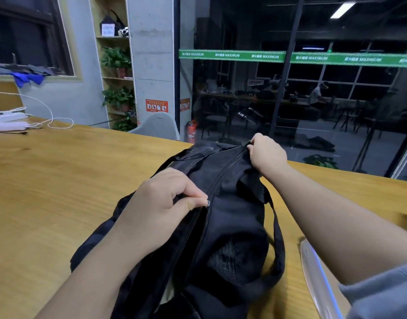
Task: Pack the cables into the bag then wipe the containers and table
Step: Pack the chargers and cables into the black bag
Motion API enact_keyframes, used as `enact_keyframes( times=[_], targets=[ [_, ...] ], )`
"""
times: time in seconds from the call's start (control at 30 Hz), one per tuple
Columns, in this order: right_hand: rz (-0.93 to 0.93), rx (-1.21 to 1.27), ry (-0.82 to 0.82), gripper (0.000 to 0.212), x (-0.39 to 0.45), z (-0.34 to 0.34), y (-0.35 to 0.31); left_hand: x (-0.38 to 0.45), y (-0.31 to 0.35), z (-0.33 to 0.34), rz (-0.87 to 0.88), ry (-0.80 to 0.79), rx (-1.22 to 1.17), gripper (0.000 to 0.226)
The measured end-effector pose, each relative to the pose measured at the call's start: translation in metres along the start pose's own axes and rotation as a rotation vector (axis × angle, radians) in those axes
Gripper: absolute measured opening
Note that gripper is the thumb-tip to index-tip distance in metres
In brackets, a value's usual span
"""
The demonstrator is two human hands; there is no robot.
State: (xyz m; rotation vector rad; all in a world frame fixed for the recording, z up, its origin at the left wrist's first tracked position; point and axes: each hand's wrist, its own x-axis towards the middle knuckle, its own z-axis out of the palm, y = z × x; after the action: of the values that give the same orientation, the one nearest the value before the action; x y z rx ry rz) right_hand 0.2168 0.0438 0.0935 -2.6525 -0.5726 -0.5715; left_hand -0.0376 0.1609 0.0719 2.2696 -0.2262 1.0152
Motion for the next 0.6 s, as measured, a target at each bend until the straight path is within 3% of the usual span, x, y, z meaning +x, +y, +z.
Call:
enact_keyframes(
  times=[0.2,0.4,0.47,0.6],
  targets=[
    [-0.269,0.115,0.058,0.034,-0.039,-0.017,-0.02,-0.003,0.001,0.006,0.038,0.058,0.115,0.018],
    [-0.798,0.225,0.013,0.04,-0.102,-0.037,-0.023,-0.001,0.002,0.013,-0.008,0.171,0.144,0.011],
    [-0.959,0.177,-0.046,0.04,-0.115,-0.04,-0.023,-0.002,0.003,0.016,-0.041,0.203,0.13,0.008],
    [-1.128,0.033,0.079,0.028,-0.122,-0.031,-0.023,-0.003,0.005,0.017,-0.062,0.204,0.153,0.005]
  ],
)
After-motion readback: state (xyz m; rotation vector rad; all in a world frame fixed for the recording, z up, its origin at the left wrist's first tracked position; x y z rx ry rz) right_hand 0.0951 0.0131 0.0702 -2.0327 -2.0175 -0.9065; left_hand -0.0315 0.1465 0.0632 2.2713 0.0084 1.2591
